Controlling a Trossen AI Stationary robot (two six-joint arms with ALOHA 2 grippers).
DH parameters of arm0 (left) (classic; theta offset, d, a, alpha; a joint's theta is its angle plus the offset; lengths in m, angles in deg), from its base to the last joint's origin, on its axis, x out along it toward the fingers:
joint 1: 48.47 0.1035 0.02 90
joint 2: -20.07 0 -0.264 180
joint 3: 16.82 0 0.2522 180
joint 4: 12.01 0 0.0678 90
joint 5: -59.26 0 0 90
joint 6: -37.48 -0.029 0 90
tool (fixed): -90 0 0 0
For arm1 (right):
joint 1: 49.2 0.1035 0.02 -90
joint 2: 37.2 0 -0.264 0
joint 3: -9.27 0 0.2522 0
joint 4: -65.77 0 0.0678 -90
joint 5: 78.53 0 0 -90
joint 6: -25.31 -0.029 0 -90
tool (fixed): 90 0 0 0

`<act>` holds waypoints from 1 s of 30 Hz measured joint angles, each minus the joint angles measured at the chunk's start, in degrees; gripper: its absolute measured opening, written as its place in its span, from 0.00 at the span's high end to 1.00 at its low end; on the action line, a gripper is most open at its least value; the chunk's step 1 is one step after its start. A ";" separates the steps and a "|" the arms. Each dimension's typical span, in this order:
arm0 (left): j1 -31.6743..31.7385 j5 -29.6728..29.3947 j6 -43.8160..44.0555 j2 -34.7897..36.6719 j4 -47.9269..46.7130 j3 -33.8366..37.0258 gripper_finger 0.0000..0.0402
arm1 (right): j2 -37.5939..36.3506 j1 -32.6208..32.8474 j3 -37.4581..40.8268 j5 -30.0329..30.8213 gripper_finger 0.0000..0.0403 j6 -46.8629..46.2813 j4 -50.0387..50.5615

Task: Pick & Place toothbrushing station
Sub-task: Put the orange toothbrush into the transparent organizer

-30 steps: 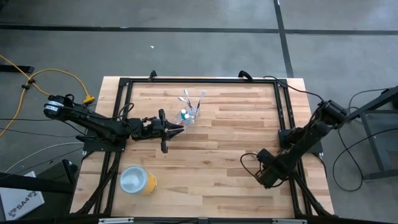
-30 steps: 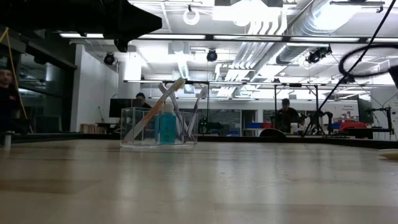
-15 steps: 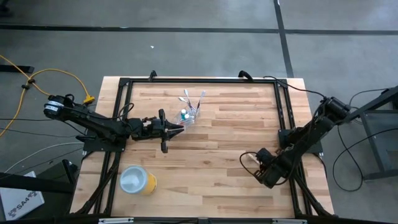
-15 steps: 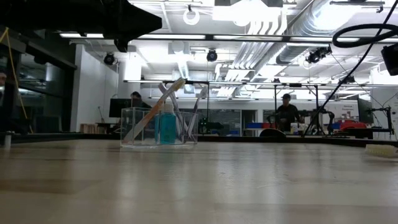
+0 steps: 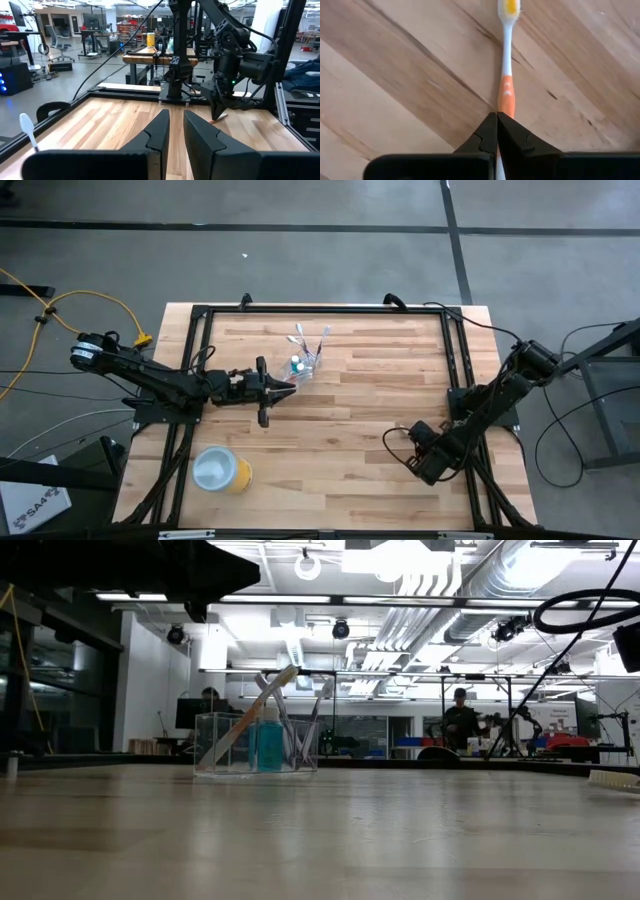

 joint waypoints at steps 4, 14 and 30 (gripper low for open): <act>0.00 0.00 0.05 0.02 0.04 0.00 0.87 | 0.00 0.00 -0.02 0.11 0.97 1.32 -0.61; 0.00 -0.02 0.16 0.00 0.03 0.00 0.87 | -0.07 0.00 -0.02 0.11 0.78 1.42 -1.05; 0.00 -0.07 0.16 0.00 0.04 0.00 0.87 | -3.98 0.00 -0.07 2.07 0.62 -0.40 3.84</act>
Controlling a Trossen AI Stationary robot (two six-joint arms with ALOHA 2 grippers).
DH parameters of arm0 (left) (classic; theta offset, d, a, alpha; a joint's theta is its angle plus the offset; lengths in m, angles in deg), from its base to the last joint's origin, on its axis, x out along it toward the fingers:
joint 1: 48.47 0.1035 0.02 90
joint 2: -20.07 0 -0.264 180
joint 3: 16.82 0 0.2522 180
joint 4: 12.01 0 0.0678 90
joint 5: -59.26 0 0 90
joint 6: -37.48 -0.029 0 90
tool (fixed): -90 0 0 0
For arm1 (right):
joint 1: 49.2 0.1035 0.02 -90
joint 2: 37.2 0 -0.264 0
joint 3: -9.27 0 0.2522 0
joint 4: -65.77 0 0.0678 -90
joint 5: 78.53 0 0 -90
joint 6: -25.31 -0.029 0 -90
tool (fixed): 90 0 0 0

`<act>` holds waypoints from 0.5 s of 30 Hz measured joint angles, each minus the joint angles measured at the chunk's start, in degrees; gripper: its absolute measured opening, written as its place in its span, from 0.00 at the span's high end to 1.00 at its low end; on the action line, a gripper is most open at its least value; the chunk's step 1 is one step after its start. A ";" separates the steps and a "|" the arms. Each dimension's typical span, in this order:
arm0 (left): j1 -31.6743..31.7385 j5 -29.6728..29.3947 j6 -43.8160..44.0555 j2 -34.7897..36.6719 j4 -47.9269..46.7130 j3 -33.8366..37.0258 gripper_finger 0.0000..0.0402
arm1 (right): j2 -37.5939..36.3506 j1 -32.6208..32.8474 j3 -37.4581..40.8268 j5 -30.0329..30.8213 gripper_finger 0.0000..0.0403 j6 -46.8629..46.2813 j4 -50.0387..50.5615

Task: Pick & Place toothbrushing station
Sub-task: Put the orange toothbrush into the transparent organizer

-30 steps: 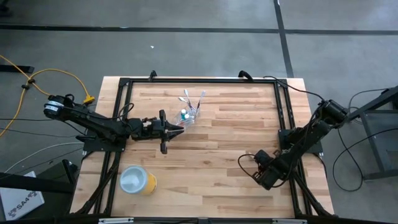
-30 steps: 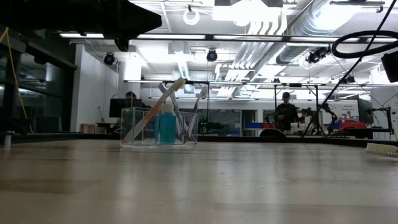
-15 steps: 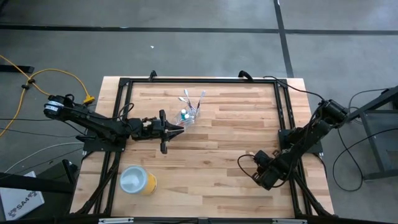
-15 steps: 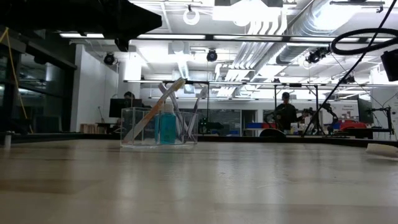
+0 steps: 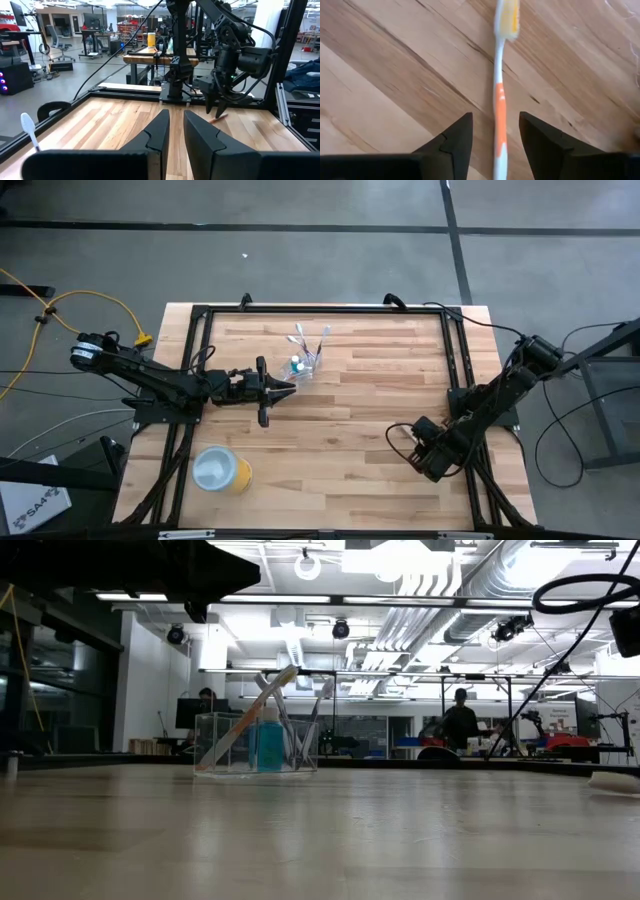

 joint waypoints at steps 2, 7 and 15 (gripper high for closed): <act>0.00 -0.02 0.00 0.00 0.00 0.00 0.87 | 0.00 0.00 0.00 0.21 0.62 -0.05 -0.11; 0.00 -0.15 -0.02 0.00 0.00 0.00 0.87 | 0.00 0.00 0.00 -0.03 0.62 -0.63 -0.19; 0.00 -0.13 -0.02 0.00 0.00 0.02 0.87 | 2.72 0.15 0.00 -0.30 0.62 -1.22 -1.31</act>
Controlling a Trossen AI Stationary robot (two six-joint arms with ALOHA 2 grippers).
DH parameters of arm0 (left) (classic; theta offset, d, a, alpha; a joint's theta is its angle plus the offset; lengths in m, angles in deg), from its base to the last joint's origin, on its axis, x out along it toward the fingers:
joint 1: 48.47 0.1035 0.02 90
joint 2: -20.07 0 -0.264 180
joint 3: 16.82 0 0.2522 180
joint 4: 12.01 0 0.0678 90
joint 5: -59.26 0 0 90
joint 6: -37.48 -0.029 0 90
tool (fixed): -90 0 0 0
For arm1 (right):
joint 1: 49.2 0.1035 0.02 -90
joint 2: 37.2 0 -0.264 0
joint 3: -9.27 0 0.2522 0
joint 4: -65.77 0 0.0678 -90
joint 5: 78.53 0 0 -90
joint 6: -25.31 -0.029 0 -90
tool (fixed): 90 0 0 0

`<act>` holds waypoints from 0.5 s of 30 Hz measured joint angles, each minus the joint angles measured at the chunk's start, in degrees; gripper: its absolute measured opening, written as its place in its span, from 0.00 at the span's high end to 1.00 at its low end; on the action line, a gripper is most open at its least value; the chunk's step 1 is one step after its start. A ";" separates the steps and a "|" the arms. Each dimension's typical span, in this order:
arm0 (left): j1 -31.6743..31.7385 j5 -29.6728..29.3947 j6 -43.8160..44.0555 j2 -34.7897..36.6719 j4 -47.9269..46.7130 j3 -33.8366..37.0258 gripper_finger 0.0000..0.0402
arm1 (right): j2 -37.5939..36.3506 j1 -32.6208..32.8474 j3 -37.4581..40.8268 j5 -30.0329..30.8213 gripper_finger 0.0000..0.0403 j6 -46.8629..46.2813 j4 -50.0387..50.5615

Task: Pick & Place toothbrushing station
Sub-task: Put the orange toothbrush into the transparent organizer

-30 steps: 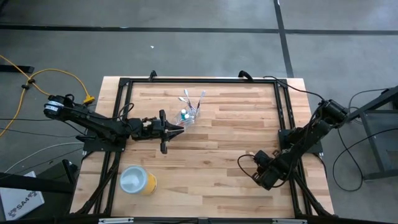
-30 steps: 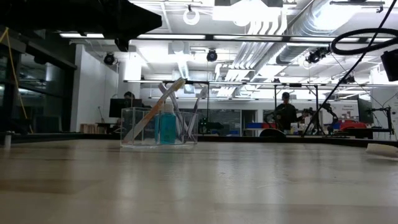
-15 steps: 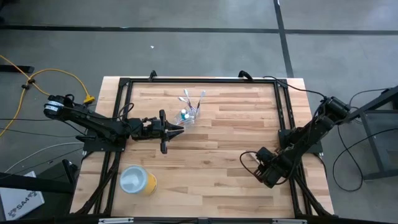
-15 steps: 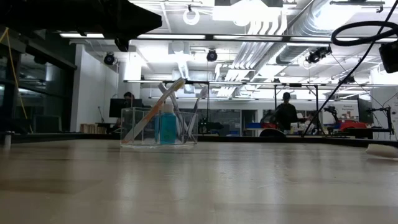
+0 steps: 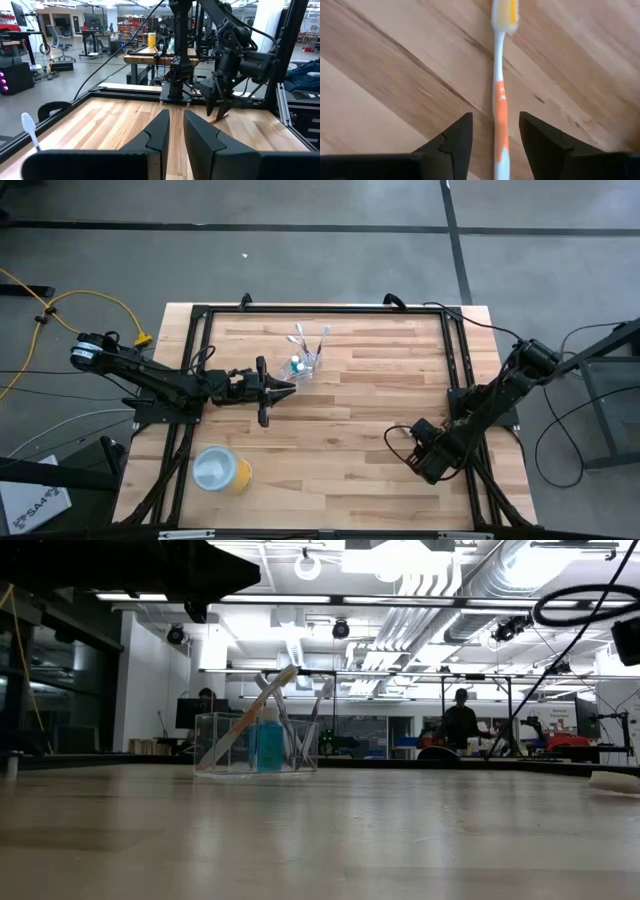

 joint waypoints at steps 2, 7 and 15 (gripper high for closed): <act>0.00 0.01 0.00 0.00 0.00 -0.01 0.87 | 1.36 0.00 0.00 -0.59 0.62 0.04 -0.63; 0.00 0.02 0.00 0.00 0.00 0.00 0.87 | 4.72 0.00 -0.01 -3.97 0.62 0.74 -0.11; 0.00 0.22 0.11 0.00 0.00 -0.01 0.87 | 8.02 0.02 -0.35 -4.12 0.64 1.51 -0.53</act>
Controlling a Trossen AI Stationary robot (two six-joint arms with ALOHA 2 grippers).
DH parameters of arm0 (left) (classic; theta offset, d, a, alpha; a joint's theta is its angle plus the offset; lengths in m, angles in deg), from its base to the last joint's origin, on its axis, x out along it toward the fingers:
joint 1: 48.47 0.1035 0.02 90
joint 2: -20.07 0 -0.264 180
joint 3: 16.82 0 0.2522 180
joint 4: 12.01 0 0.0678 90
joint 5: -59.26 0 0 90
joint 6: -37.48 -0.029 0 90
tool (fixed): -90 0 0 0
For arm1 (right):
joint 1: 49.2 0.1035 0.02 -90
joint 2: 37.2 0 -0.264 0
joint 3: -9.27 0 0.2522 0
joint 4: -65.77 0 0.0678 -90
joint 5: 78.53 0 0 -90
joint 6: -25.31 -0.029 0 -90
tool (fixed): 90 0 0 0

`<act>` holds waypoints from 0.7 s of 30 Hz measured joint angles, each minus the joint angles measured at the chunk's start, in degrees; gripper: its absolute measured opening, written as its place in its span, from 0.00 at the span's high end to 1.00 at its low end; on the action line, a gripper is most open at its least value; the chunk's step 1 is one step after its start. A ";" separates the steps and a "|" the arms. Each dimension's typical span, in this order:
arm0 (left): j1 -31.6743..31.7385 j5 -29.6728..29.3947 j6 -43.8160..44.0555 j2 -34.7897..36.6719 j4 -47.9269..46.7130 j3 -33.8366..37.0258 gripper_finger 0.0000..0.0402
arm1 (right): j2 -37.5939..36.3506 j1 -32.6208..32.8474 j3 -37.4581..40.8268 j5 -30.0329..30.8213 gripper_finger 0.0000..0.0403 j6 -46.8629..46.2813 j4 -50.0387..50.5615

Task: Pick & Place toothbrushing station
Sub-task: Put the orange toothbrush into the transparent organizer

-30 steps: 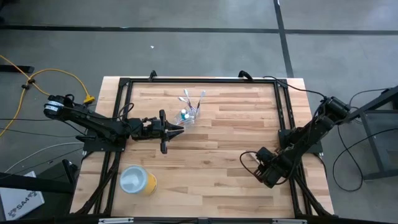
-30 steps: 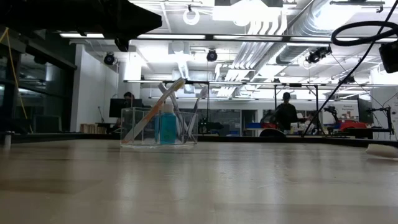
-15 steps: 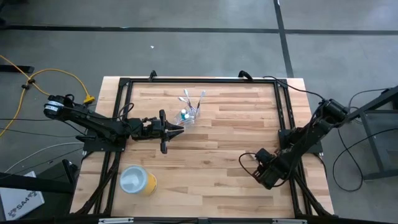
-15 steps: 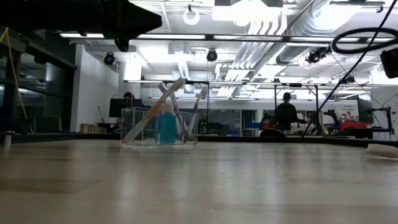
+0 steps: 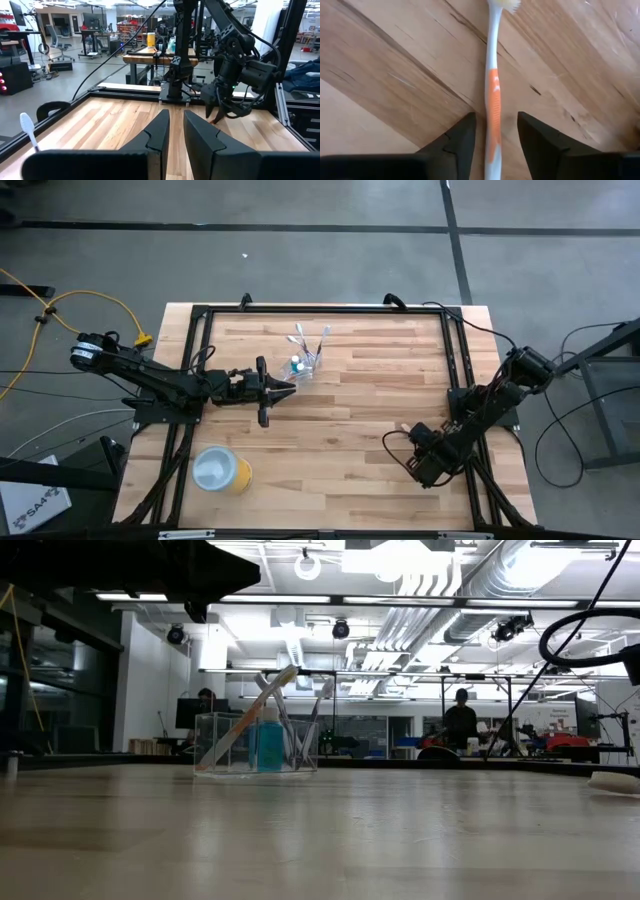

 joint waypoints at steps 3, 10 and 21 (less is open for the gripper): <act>0.00 0.00 0.34 0.00 0.00 0.02 0.87 | 0.03 0.00 0.04 0.01 0.70 0.02 -0.49; 0.00 -0.02 0.40 0.00 0.00 0.00 0.87 | 0.12 0.00 0.13 0.94 0.89 0.29 -1.33; 0.00 -0.04 0.54 0.00 0.00 -0.01 0.87 | 0.16 0.00 0.22 0.78 0.96 1.57 -1.49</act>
